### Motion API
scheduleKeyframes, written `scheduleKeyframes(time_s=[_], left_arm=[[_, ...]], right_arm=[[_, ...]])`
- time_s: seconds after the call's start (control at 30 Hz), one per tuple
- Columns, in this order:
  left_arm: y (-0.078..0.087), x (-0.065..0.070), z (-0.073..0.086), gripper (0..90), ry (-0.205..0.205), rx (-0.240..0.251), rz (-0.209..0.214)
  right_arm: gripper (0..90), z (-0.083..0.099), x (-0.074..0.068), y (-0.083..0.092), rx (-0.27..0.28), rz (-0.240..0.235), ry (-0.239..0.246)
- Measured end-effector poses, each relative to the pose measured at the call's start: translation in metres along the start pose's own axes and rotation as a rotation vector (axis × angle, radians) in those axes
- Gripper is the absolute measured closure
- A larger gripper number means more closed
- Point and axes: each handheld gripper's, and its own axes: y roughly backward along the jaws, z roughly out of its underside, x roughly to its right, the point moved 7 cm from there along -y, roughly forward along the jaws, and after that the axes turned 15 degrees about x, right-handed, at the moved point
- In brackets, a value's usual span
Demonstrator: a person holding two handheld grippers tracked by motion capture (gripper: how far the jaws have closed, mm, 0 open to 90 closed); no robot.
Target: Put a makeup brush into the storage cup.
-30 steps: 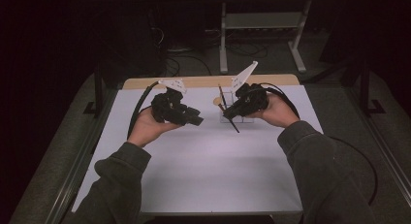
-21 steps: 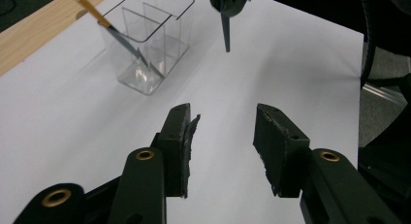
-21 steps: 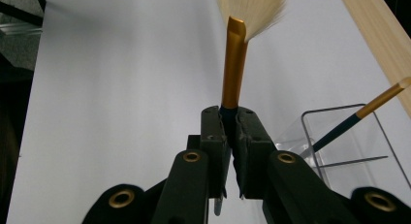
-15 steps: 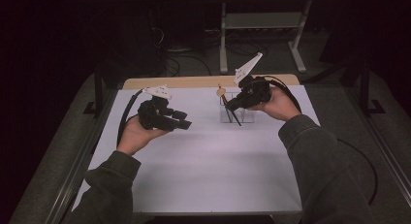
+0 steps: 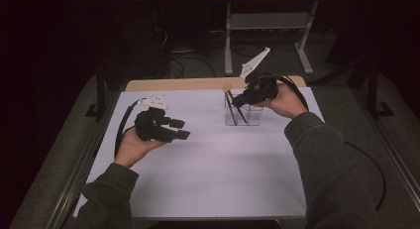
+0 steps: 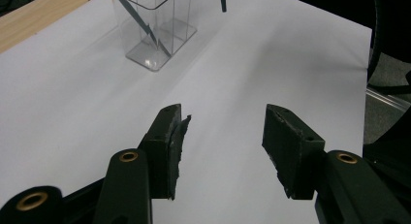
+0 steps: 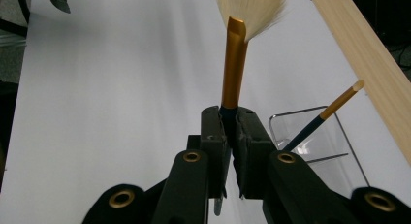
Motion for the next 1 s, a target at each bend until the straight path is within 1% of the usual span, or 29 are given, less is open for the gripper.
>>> scheduleKeyframes(time_s=[0.03,0.07,0.1,0.13,0.2,0.23,0.37,0.4,0.43,0.47,0.5,0.57,0.63,0.7,0.77,0.83,0.87,0.93,0.97,1.0], left_arm=[[0.001,0.0,0.001,47.8,0.002,0.003,-0.005],[0.002,-0.001,0.001,47.2,-0.001,0.005,-0.009],[0.003,-0.001,0.002,46.8,-0.001,0.01,-0.018],[0.004,-0.001,0.003,46.8,-0.007,0.013,-0.027],[0.006,-0.002,0.005,46.4,-0.003,0.019,-0.036],[0.006,-0.002,0.007,45.9,-0.001,0.026,-0.043],[0.009,-0.004,0.014,44.0,0.007,0.023,-0.051],[0.009,-0.005,0.015,43.6,0.009,0.024,-0.053],[0.01,-0.004,0.016,43.4,0.016,0.03,-0.055],[0.01,-0.005,0.018,43.1,0.012,0.025,-0.054],[0.01,-0.005,0.019,42.0,0.019,0.026,-0.053],[0.01,-0.005,0.022,40.2,0.02,0.025,-0.054],[0.01,-0.005,0.023,39.0,0.025,0.018,-0.057],[0.01,-0.005,0.024,37.3,0.011,0.009,-0.06],[0.011,-0.004,0.024,36.1,0.002,0.011,-0.058],[0.012,-0.004,0.025,36.1,0.016,0.02,-0.061],[0.012,-0.004,0.025,35.8,0.021,0.027,-0.061],[0.013,-0.005,0.027,34.7,0.019,0.031,-0.064],[0.014,-0.005,0.028,34.2,0.012,0.027,-0.066],[0.014,-0.005,0.029,34.2,0.014,0.027,-0.065]], right_arm=[[82.7,0.0,0.001,0.0,0.003,0.0,0.002],[82.7,-0.001,0.001,0.001,0.001,0.004,-0.006],[82.7,-0.001,0.002,0.001,0.004,0.003,0.002],[82.7,-0.001,0.003,0.001,0.003,0.006,0.0],[82.7,-0.002,0.005,0.002,0.005,0.01,-0.004],[82.7,-0.002,0.005,0.002,0.003,0.012,-0.013],[82.7,-0.002,0.01,0.003,0.003,0.023,-0.017],[82.7,-0.003,0.012,0.003,0.005,0.024,-0.013],[82.7,-0.002,0.012,0.004,-0.007,0.029,-0.033],[82.7,-0.003,0.013,0.004,-0.003,0.03,-0.03],[82.7,-0.004,0.015,0.004,0.002,0.034,-0.024],[82.7,-0.005,0.017,0.006,0.006,0.039,-0.022],[82.7,-0.004,0.019,0.007,0.005,0.043,-0.033],[82.7,-0.004,0.021,0.008,0.0,0.052,-0.04],[82.7,-0.004,0.024,0.008,0.003,0.053,-0.035],[82.7,-0.004,0.026,0.009,0.006,0.056,-0.038],[82.7,-0.005,0.028,0.008,0.007,0.062,-0.025],[82.7,-0.006,0.029,0.009,0.009,0.066,-0.034],[82.7,-0.007,0.031,0.009,0.012,0.066,-0.027],[82.7,-0.008,0.032,0.009,0.013,0.069,-0.026]])
